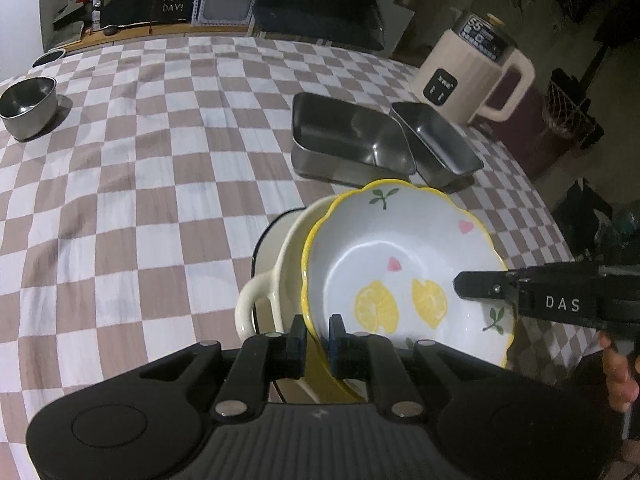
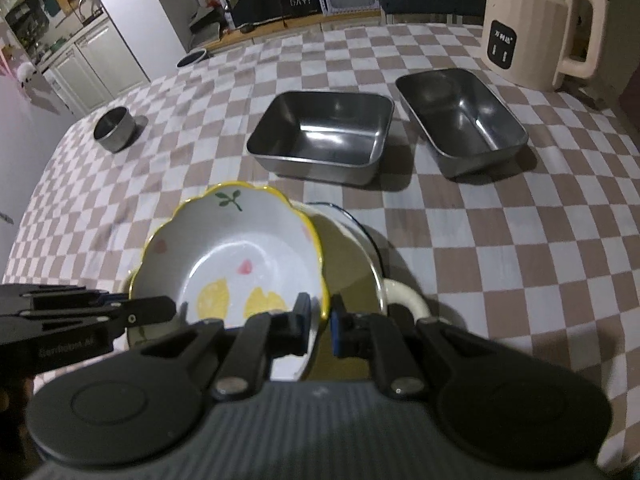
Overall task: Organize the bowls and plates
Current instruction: 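Lower the lemon bowl into the cream bowl with both tools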
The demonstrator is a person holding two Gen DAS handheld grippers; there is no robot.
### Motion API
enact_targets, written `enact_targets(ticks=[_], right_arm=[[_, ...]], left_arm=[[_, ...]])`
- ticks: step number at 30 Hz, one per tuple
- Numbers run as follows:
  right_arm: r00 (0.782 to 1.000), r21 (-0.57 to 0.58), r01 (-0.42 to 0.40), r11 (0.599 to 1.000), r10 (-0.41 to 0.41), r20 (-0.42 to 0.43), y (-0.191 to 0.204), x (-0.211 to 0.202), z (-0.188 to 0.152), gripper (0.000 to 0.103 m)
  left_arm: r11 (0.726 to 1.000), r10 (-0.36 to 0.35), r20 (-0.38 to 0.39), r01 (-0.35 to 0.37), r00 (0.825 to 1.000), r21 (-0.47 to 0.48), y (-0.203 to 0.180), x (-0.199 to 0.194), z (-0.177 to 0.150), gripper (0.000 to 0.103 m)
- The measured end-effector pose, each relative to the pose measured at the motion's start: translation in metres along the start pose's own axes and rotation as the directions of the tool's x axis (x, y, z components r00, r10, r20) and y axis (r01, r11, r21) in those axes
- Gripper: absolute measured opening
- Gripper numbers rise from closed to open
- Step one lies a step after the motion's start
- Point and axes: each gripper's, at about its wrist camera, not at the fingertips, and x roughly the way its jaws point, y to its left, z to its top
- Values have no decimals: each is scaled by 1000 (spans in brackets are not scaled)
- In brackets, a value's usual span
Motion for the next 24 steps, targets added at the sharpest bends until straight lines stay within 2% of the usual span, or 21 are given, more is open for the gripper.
enact_targets(ticks=[17,24], right_arm=[[997,-37,58,998,-60,-55,2,11,-1,14],[995,-43,70,997,-74,-74,4,16,0,19]], left_arm=[[1000,15,-25,-14,1000,12,-4,7,-3,13],[1000,15,-23,-15,1000,13,-5,7,-3,13]])
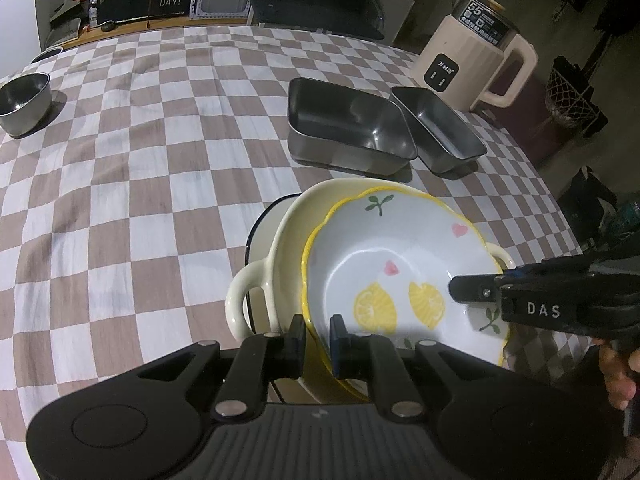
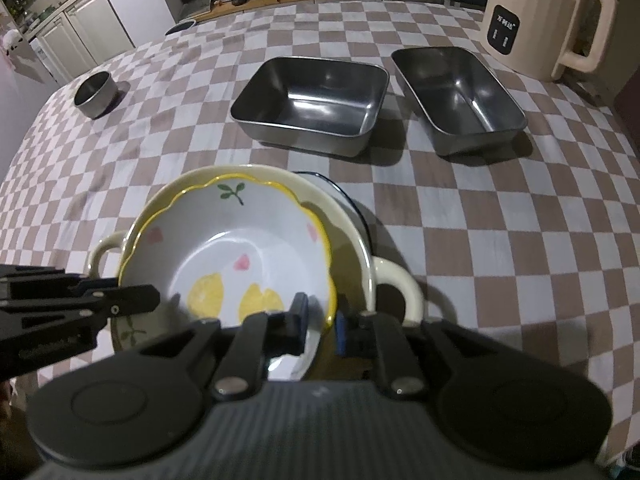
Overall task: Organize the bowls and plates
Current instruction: 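Lower the lemon bowl into the cream bowl with both tools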
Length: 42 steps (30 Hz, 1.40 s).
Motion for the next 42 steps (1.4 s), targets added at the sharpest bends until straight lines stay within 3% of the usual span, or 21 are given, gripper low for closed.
enact_targets(ticks=[12,19,23,27,39,42], right_arm=[[1000,17,-13,1000,13,-11,0,3,2,24],[999,-2,-40,999,40,-13,7,4,0,46],[999,4,-41,999,41,-5,5,2,1,47],[996,21,-57,998,56,66,1,-10,3,48],[997,2,-35,999,35,64,4,-7,1,50],[992,14,-51,999,50,116,1,-16,3,50]], left_arm=[[1000,-13,6,13,1000,0,3,-1,1,12],[1000,-12,20,12,1000,10,5,-6,3,12],[1000,-14,37,14,999,22,5,-11,4,12],[1000,-26,53,25,998,19,8,-16,5,12],[999,-33,65,30,997,38,7,-22,4,13],[999,-30,86,27,996,45,5,-27,9,14]])
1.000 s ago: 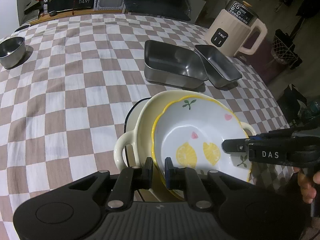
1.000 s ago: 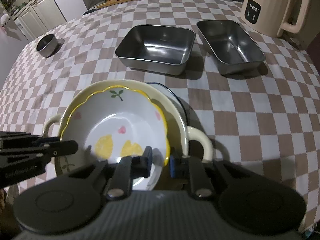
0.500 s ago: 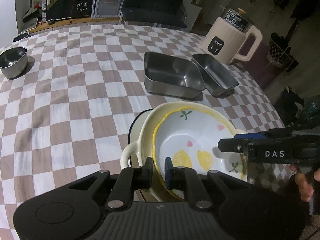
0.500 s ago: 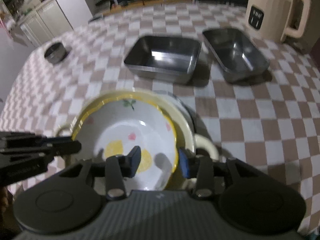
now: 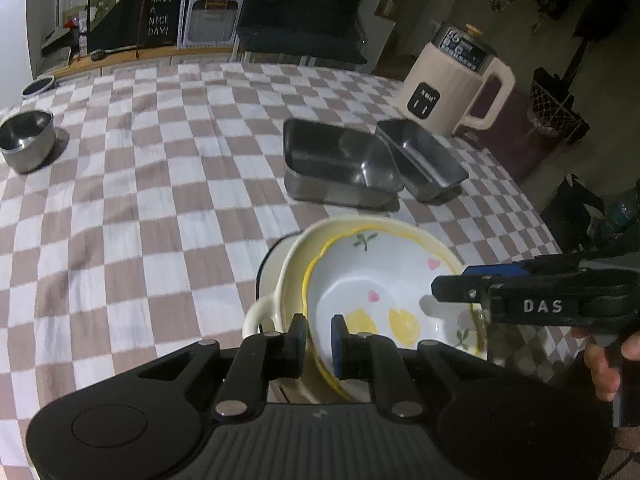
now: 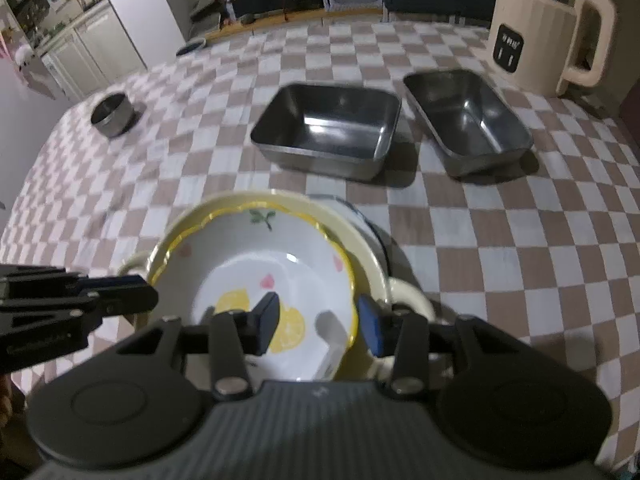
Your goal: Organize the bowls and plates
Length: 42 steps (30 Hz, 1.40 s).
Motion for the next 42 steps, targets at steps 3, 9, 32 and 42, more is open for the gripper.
enact_targets(ticks=[3,9,32,42], right_arm=[[997,23,-19,1000,17,70,-4,-11,4,56],[983,68,-16,998,4,182,-18,-24,10,82],[982,356,-99,929,32,189,-73,40,64,74],[982,365,-145,920,88,167,-80,64,73,46]], left_arm=[[1000,-2,34,2,999,4,-2,-7,8,21],[1000,9,85,-11,996,17,-2,-10,20,55],[990,141,111,-142,984,3,24,49,84,103],[997,53,51,-50,997,-60,32,92,114,74]])
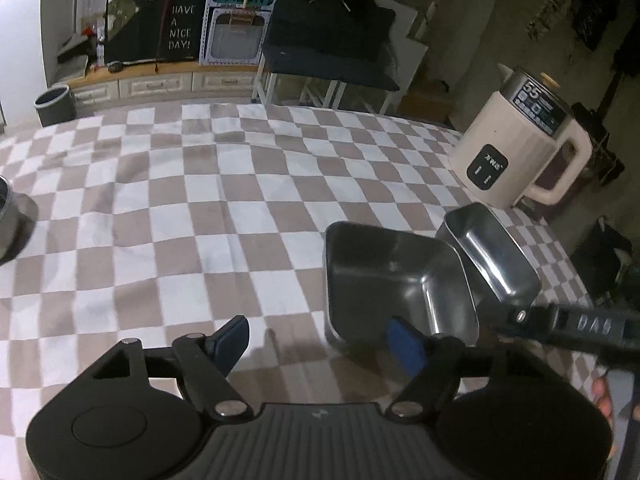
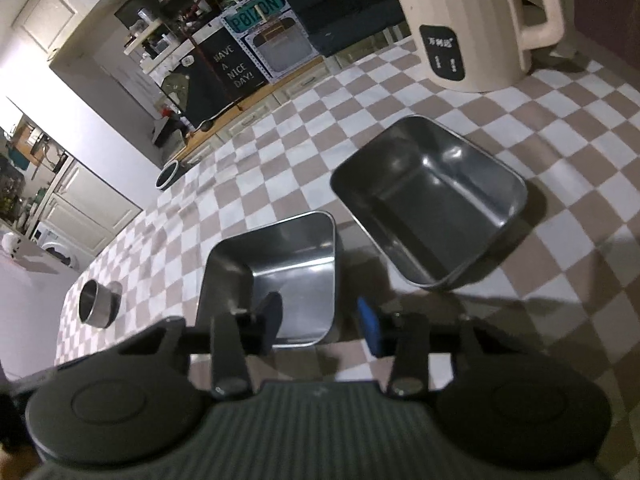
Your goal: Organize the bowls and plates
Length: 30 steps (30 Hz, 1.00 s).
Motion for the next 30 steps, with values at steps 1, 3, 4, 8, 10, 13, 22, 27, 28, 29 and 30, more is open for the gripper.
enact_targets(ticks=[1,3,4,8,10,13,22,27,28,29,30], right_arm=[[1000,-9,4,1000,-4,-7,1,2,0,44],[1000,-22,8,1000,-8,-20,4,8,0,39],[1000,-26,12,1000,-13,-24,4,7,1,37],[998,-38,51,998,-53,-35,2,15,3,27],[998,-33,53,998,-54,-38,1,19,5,21],[998,-37,47,998,-49,-40,1,23,8,16],[996,-78,61,995,-66,-59,1,28,11,8],[997,-106,52,993,-57,-50,8,18,9,8],[998,-113,48,992,-53,-44,10,16,9,8],[998,-120,44,992,-49,-40,12,12,8,8],[998,-126,38,991,-43,-35,15,8,7,8]], left_arm=[[1000,-6,-2,6,1000,0,0,3,2,69],[1000,-12,-2,12,1000,4,-2,9,5,63],[1000,-12,-2,12,1000,5,-3,12,7,60],[1000,-10,-13,10,1000,4,-4,23,11,48],[1000,-12,-17,13,1000,2,-5,29,14,41],[999,-34,-22,34,999,-4,-6,35,17,28],[1000,-29,-22,29,999,8,-7,39,20,9],[999,-32,14,32,999,29,-9,22,21,9],[999,-32,23,31,999,35,-10,16,21,9],[999,-34,33,32,999,39,-10,10,21,9],[999,-36,44,35,998,42,-10,4,20,9]])
